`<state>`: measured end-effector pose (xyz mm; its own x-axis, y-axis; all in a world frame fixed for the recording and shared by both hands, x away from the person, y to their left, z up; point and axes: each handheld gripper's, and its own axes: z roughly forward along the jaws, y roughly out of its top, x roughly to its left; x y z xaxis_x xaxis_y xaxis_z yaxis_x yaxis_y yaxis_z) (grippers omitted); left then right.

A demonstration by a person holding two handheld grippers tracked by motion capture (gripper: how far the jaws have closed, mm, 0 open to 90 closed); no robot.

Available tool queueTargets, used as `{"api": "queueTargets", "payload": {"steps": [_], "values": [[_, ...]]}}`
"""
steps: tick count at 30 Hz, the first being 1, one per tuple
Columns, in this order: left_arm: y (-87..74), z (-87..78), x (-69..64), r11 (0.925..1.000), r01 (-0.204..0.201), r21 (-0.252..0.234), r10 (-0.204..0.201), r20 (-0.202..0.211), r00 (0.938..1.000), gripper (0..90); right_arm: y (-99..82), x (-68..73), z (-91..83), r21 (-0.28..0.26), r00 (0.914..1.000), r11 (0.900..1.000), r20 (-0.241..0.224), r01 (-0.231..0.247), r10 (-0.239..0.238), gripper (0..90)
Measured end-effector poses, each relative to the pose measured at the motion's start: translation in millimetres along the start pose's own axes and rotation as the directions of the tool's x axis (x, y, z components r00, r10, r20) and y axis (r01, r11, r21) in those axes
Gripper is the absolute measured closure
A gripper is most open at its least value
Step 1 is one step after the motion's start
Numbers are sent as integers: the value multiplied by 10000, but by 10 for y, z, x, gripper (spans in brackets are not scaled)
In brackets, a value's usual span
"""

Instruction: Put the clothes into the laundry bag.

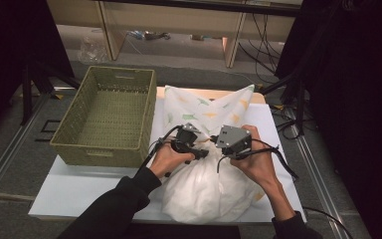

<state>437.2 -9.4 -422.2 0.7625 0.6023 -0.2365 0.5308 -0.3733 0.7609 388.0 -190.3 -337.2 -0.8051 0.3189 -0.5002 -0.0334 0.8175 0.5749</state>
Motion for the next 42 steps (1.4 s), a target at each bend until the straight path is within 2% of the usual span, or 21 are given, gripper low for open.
{"api": "queueTargets", "payload": {"steps": [2,4,6,10,12,14,15,17,20,22,23,24,26,27,28,29,31,32,33,36,42], "values": [[2,-153,-66,9990,-414,158,412,123,9991,425,-21,-27,5,-60,10000,10000,8,-41,41,899],[-5,-293,-165,9971,-758,59,756,272,9968,327,-51,-50,2,7,9999,9999,-5,-157,157,899],[-18,-450,-272,9917,-1284,9,1284,91,9917,279,-80,-73,5,26,9997,9997,-56,-247,247,899],[-43,-703,-486,9859,-1495,-746,1533,473,9870,275,-106,-97,4,120,9994,9995,-163,-295,297,899],[-70,-733,-565,9855,-1666,-335,1676,307,9854,241,-110,-107,13,184,9994,9994,-197,-290,294,899],[-123,-681,-616,9794,-2019,-74,2020,252,9791,222,-112,-112,22,242,9993,9994,-261,-267,273,899],[-157,-621,-649,9815,-1912,101,1895,906,9777,211,-113,-116,24,222,9994,9995,-254,-239,244,898],[-217,-483,-689,9848,-1701,363,1638,1339,9774,205,-116,-122,25,234,9992,9996,-351,-168,176,898],[-301,-251,-742,9667,-2363,981,2222,1359,9655,163,-115,-118,27,234,9989,9992,-352,-315,323,899],[-330,-124,-750,9603,-2563,1104,2405,1389,9607,150,-122,-125,25,273,9990,9994,-400,-207,218,898],[-339,-61,-759,9701,-2264,877,2144,1285,9683,142,-128,-129,24,270,9990,9994,-390,-225,236,898],[-327,-26,-726,9609,-2592,970,2476,1172,9617,130,-133,-137,22,268,9990,9994,-379,-237,247,898],[-317,47,-692,9605,-2648,860,2546,1138,9603,118,-145,-145,24,276,9989,9992,-354,-283,293,898],[-312,91,-681,9668,-2462,677,2388,1015,9657,121,-157,-159,25,358,9995,9992,-273,-158,167,898],[-299,129,-664,9687,-2374,722,2280,1184,9664,136,-163,-161,22,436,9995,9989,-262,-182,194,898],[-277,137,-630,9603,-2660,840,2575,1006,9610,209,-164,-162,23,427,9994,9988,-245,-226,237,898],[-256,149,-574,9636,-2636,454,2572,1136,9597,541,-161,-170,18,422,9997,9990,-208,-154,163,898],[-235,142,-530,9667,-2531,391,2472,1158,9620,667,-160,-172,16,347,9996,9993,-235,-130,138,898],[-215,129,-493,9706,-2390,282,2347,1098,9658,721,-161,-174,9,413,9997,9991,-208,-117,126,898],[-177,32,-422,9831,-1819,-180,1825,373,9825,768,-161,-177,-11,315,9995,9992,-177,-263,269,898],[-83,-203,-178,9891,-1072,-1007,1009,-652,9928,789,-143,-170,-44,308,9991,9988,-155,-383,388,898]]}}
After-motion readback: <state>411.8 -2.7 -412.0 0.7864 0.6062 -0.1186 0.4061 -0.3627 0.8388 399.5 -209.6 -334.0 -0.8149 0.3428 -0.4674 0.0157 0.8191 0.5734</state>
